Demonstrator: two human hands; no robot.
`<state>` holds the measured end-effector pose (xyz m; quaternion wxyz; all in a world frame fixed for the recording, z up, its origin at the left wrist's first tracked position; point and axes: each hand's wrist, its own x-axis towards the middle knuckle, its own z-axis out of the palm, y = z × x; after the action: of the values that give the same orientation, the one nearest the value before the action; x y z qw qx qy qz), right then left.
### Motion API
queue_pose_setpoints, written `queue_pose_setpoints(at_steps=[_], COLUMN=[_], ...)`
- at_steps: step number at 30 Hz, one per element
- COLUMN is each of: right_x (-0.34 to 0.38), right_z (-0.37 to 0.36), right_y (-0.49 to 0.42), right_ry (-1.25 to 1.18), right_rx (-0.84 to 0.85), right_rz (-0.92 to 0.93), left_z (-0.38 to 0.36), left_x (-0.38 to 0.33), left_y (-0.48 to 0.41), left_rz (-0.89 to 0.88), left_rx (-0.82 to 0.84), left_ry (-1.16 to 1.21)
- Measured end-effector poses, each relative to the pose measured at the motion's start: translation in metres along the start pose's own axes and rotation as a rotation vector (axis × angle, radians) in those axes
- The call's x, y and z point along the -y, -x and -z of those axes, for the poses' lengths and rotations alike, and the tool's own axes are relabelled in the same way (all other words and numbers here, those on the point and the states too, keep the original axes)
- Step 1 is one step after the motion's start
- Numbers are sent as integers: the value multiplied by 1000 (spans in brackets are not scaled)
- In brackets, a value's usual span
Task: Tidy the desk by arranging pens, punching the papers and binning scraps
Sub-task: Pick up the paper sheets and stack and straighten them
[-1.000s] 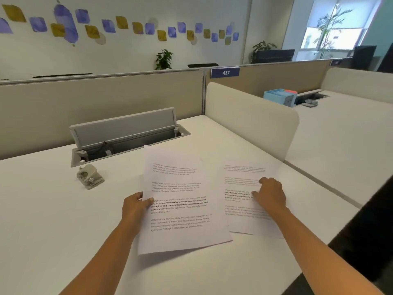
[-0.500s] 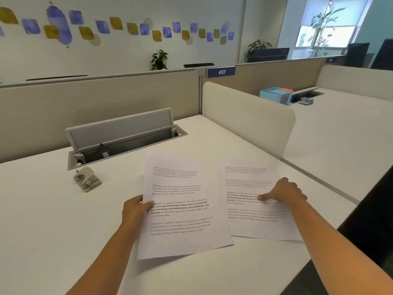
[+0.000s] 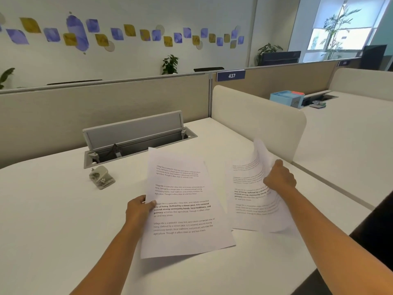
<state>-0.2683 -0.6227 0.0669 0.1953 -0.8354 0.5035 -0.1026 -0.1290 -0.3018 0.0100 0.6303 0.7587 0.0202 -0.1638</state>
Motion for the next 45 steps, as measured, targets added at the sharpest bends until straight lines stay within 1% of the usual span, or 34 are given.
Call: queue_pose_setpoints(at_steps=[5,8,10,13,16,18,21,24,26,29,32,35,42,45], right_x=[45,73,91,116,138,149,159,157,149,130,111,102,103,102], right_z=[20,33,40,49,55,58,57,42,20,-27,-67,-91,-108,-115], right_y=[14,31,44,64,79,87,87,72,62,55,58,65,70,76], right_ry=[-4,73,98,43,-85,-228,-538,-853,-933,-867,-752,-598,-296,-186], right_rx=[-149,-282,-336,-343,-313,-274,-104,118,255,411,480,460,350,339], right_rz=[270,454,553,673,764,770,696,488,345,216,170,190,367,420], left_z=[10,16,21,28,35,39,44,46,48,51,52,51,52,51], left_x=[1,1,1,2,1,0,-2,-4,-2,0,2,4,9,9], left_y=[2,3,5,9,12,15,17,17,16,15,12,12,11,10], left_rz=[-3,-2,4,15,33,48,63,69,72,89,114,144,188,177], left_rx=[-37,-59,-76,-86,-106,-118,-128,-141,-156,-168,-187,-184,-171,-147], left_ry=[12,29,34,62,117,173,231,236,241,248,269,246,162,143])
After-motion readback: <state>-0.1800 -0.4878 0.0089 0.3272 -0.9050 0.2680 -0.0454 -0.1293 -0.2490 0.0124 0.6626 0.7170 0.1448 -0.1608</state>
